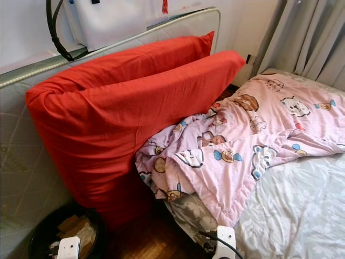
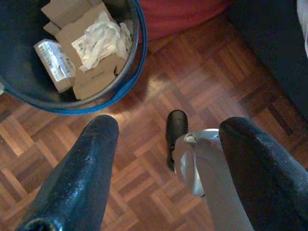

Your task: Clean up the room

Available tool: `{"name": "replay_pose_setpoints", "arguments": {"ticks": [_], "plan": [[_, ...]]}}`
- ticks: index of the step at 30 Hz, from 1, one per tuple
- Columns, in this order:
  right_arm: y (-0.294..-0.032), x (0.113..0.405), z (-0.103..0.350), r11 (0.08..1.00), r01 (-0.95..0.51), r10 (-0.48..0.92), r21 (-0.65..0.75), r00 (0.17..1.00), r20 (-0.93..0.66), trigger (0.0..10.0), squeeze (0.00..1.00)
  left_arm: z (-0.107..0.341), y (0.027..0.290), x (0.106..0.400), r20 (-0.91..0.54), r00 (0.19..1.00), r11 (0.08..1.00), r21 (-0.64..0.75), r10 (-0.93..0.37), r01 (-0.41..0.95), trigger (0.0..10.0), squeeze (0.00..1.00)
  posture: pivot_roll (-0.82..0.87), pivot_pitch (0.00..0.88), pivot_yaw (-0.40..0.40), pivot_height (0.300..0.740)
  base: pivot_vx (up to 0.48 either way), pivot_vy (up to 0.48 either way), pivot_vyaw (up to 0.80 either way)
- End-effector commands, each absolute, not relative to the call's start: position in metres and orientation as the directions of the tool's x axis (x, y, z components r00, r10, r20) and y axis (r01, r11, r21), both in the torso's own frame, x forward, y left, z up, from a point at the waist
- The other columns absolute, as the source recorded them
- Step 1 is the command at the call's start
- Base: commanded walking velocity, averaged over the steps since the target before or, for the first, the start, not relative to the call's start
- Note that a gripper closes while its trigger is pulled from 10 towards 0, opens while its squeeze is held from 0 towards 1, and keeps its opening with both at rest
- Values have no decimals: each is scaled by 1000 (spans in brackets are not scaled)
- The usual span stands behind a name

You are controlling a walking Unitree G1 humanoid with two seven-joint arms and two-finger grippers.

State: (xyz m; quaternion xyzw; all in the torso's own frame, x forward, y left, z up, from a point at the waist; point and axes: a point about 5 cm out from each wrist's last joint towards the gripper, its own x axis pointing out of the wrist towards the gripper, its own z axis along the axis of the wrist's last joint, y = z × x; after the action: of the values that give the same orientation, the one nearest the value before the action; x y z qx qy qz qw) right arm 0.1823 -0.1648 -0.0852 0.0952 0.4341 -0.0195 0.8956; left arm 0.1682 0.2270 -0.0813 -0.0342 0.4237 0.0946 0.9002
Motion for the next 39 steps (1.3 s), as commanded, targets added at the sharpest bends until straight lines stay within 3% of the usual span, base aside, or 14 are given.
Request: {"name": "replay_pose_setpoints", "arguments": {"ticks": [1, 8, 33, 39], "plan": [[-167, 182, -85, 980, 131, 36, 149, 624, -781, 10000, 0, -84, 227, 163, -784, 605, 978, 15, 141, -208, 10000, 0, 48, 67, -15, 740, 0, 0, 0], [-168, 181, -86, 980, 136, 30, 145, 621, -783, 10000, 0, -84, 227, 163, -783, 606, 977, 14, 142, -212, 10000, 0, 47, 67, -14, 740, 0, 0, 0], [-166, 184, -84, 981, 128, 35, 148, 628, -778, 10000, 0, -84, 227, 163, -782, 607, 979, 18, 141, -204, 10000, 0, 50, 62, -11, 740, 286, 0, 0], [-165, 186, -83, 980, 129, 34, 152, 642, -766, 10000, 0, -83, 228, 163, -772, 617, 978, 27, 152, -207, 10000, 0, 47, 69, -6, 740, 0, 0, 0]]}}
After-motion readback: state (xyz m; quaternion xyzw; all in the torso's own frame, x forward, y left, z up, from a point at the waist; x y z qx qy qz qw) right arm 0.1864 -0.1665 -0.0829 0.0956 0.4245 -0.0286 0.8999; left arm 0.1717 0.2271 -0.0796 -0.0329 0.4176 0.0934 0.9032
